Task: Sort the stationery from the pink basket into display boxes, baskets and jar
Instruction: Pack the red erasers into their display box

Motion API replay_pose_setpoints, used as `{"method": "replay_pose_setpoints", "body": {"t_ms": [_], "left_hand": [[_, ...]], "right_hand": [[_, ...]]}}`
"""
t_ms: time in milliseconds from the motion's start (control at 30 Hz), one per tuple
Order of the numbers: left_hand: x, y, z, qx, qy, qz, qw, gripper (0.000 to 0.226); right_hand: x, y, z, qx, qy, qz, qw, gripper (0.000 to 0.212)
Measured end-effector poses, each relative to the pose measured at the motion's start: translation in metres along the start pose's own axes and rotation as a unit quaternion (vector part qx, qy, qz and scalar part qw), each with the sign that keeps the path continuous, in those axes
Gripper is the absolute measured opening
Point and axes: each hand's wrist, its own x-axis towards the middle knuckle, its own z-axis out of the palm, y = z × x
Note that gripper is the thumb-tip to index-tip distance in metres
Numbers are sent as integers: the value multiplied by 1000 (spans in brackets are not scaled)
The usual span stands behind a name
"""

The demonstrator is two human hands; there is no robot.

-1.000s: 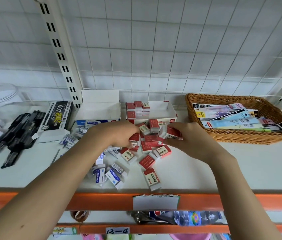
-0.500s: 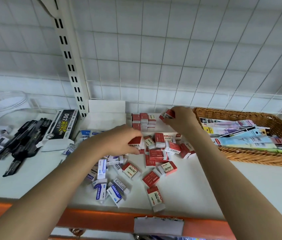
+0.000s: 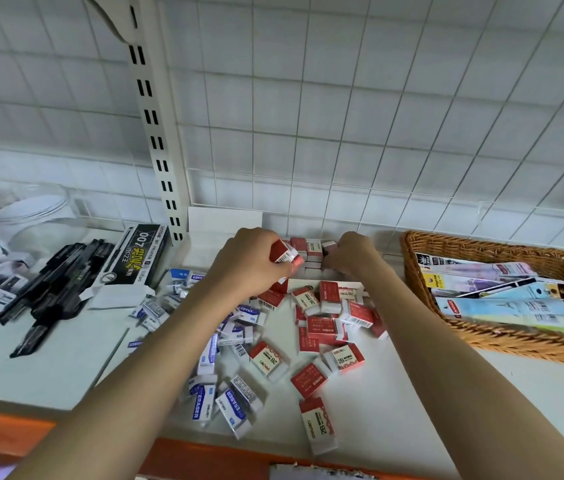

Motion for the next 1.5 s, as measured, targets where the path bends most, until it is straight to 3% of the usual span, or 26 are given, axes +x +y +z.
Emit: {"method": "replay_pose_setpoints", "body": {"t_ms": [133, 233, 467, 567, 767, 933, 1167, 1333, 1500], "left_hand": [[9, 2, 5, -5, 15, -24, 1000, 33], [14, 6, 8, -11, 20, -38, 999, 33], [9, -1, 10, -6, 20, -48, 999, 32], [7, -2, 8, -10, 24, -46, 999, 30], [15, 6, 8, -17, 25, -45, 999, 30], [28, 26, 17, -2, 4, -48, 999, 28], [56, 51, 41, 71, -70, -83, 992, 26], [59, 59, 49, 180, -106, -102, 973, 25], [58, 68, 53, 258, -109, -82, 956, 10]], "right_hand": [[-14, 5, -7, -17, -41, -45, 998, 6], [-8, 13, -2, -31, -6, -42, 999, 20], [-1, 17, 3, -13, 20, -49, 999, 20], [0, 20, 5, 48, 16, -50, 997, 21], [-6, 30, -1, 180, -31, -17, 983, 44], [-20, 31, -4, 67, 32, -73, 995, 30], [-50, 46, 3, -73, 63, -124, 988, 30], [-56, 54, 8, -72, 72, -146, 984, 31], [-56, 55, 8, -66, 81, -154, 982, 29]]}}
